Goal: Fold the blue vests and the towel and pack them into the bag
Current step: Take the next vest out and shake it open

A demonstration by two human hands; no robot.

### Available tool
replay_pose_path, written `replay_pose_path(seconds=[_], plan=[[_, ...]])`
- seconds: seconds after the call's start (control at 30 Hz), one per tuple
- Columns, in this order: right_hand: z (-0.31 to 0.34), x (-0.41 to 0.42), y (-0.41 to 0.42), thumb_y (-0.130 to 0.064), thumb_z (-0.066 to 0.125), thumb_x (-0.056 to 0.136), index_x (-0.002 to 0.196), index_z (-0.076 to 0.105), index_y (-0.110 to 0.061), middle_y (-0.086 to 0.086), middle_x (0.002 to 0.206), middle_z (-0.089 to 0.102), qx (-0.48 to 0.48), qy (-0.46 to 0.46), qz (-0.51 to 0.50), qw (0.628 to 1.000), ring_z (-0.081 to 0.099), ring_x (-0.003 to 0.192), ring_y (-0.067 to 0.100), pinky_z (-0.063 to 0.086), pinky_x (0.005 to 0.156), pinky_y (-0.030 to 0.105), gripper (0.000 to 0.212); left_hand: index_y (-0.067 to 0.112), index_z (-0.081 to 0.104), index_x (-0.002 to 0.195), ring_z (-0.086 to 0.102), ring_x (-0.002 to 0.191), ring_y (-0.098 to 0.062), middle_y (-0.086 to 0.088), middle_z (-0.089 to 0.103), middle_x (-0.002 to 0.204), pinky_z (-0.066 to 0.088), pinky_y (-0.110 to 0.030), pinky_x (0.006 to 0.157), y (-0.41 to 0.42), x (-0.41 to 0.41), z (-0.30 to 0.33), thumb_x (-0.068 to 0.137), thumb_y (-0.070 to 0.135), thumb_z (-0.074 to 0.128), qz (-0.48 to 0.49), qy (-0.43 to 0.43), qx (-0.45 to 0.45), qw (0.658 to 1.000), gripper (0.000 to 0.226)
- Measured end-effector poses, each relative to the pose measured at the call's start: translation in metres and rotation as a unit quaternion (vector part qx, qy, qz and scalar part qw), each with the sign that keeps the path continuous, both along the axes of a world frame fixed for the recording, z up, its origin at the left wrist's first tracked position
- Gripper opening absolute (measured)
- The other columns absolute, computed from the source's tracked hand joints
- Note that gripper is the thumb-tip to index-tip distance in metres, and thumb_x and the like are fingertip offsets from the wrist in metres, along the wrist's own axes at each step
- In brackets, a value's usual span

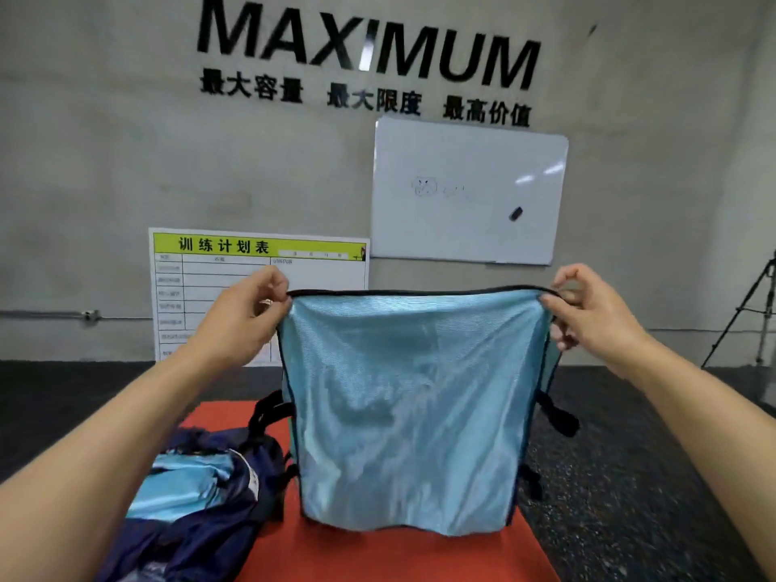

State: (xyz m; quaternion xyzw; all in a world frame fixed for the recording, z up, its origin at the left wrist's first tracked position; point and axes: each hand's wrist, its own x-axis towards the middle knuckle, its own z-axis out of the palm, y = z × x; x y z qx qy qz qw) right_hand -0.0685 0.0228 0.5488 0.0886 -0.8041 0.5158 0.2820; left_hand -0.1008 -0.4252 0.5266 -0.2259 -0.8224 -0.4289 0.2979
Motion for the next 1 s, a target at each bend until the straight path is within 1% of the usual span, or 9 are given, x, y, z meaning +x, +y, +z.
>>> replay_pose_path(seconds=[0.1,0.17,0.3,0.43,0.57,0.63,0.77,0.9,1.0], plan=[[0.048,0.029,-0.007,0.000,0.051,0.104,0.095,0.052,-0.009,0.015,0.079,0.059,0.022,0.012,-0.005,1.000,0.065,0.058,0.020,0.054,0.046,0.028,0.013,0.017,0.056,0.082,0.052,0.045,-0.019,0.007,0.063,0.071,0.036,-0.024,0.048,-0.003,0.019,0.039,0.102,0.003,0.050,0.003,-0.002,0.003,1.000,0.025],[0.074,0.045,-0.006,0.009,0.043,0.102,0.083,0.057,-0.003,0.016,0.079,0.061,0.050,0.004,-0.017,0.999,0.070,0.072,0.021,0.056,0.050,0.022,0.026,0.018,0.069,0.079,0.051,0.041,-0.017,-0.005,0.064,0.061,0.034,-0.022,0.046,-0.004,0.032,0.061,0.102,0.001,0.049,0.026,-0.004,0.005,1.000,0.034],[0.115,0.070,0.000,0.013,0.041,0.100,0.086,0.074,0.002,0.020,0.084,0.075,0.098,-0.046,0.006,0.994,0.071,0.086,0.027,0.061,0.061,0.030,0.037,0.021,0.079,0.078,0.043,0.044,-0.019,-0.015,0.058,0.048,0.035,-0.022,0.047,-0.009,0.052,0.096,0.098,-0.004,0.045,0.025,-0.036,0.026,0.999,0.047],[0.147,0.089,0.001,0.004,0.046,0.104,0.101,0.079,-0.004,0.008,0.096,0.079,0.130,-0.087,0.007,0.988,0.076,0.090,0.022,0.064,0.076,0.040,0.034,0.021,0.081,0.089,0.058,0.053,-0.022,-0.020,0.068,0.063,0.052,-0.027,0.061,-0.011,0.061,0.121,0.102,0.000,0.046,-0.019,-0.052,0.051,0.997,0.043],[0.158,0.086,0.000,0.002,0.045,0.105,0.110,0.076,-0.004,0.006,0.120,0.071,0.113,-0.119,0.010,0.986,0.076,0.098,0.024,0.065,0.076,0.040,0.032,0.017,0.079,0.098,0.071,0.071,-0.028,-0.020,0.075,0.076,0.060,-0.036,0.078,-0.004,0.056,0.129,0.104,0.002,0.045,-0.030,-0.077,0.066,0.994,0.037],[0.155,0.076,0.000,0.000,0.045,0.106,0.115,0.074,-0.006,0.006,0.125,0.067,0.098,-0.146,0.017,0.984,0.076,0.099,0.024,0.064,0.077,0.040,0.031,0.013,0.078,0.101,0.075,0.083,-0.030,-0.020,0.076,0.082,0.063,-0.032,0.077,0.002,0.048,0.128,0.103,-0.001,0.043,-0.037,-0.094,0.076,0.992,0.037],[0.140,0.039,0.002,-0.006,0.047,0.106,0.125,0.068,-0.012,0.011,0.130,0.064,0.077,-0.203,0.022,0.976,0.075,0.101,0.025,0.062,0.086,0.045,0.029,0.011,0.076,0.106,0.075,0.077,-0.019,-0.018,0.077,0.087,0.062,-0.025,0.073,0.011,0.021,0.117,0.098,-0.007,0.043,-0.033,-0.128,0.076,0.988,0.037],[0.114,-0.014,0.002,-0.008,0.049,0.105,0.135,0.061,-0.013,0.012,0.133,0.060,0.072,-0.236,0.036,0.968,0.073,0.106,0.026,0.062,0.088,0.044,0.032,0.015,0.076,0.108,0.075,0.095,-0.018,-0.007,0.077,0.105,0.060,-0.037,0.090,0.017,-0.026,0.097,0.097,-0.002,0.053,-0.025,-0.157,0.058,0.986,0.031],[0.093,-0.061,-0.003,-0.010,0.049,0.105,0.140,0.058,-0.016,0.008,0.128,0.063,0.077,-0.222,0.016,0.972,0.069,0.110,0.022,0.062,0.087,0.038,0.036,0.026,0.075,0.115,0.070,0.107,-0.015,0.004,0.073,0.116,0.050,-0.037,0.106,0.019,-0.067,0.076,0.096,0.008,0.059,0.001,-0.160,0.018,0.987,0.031]])
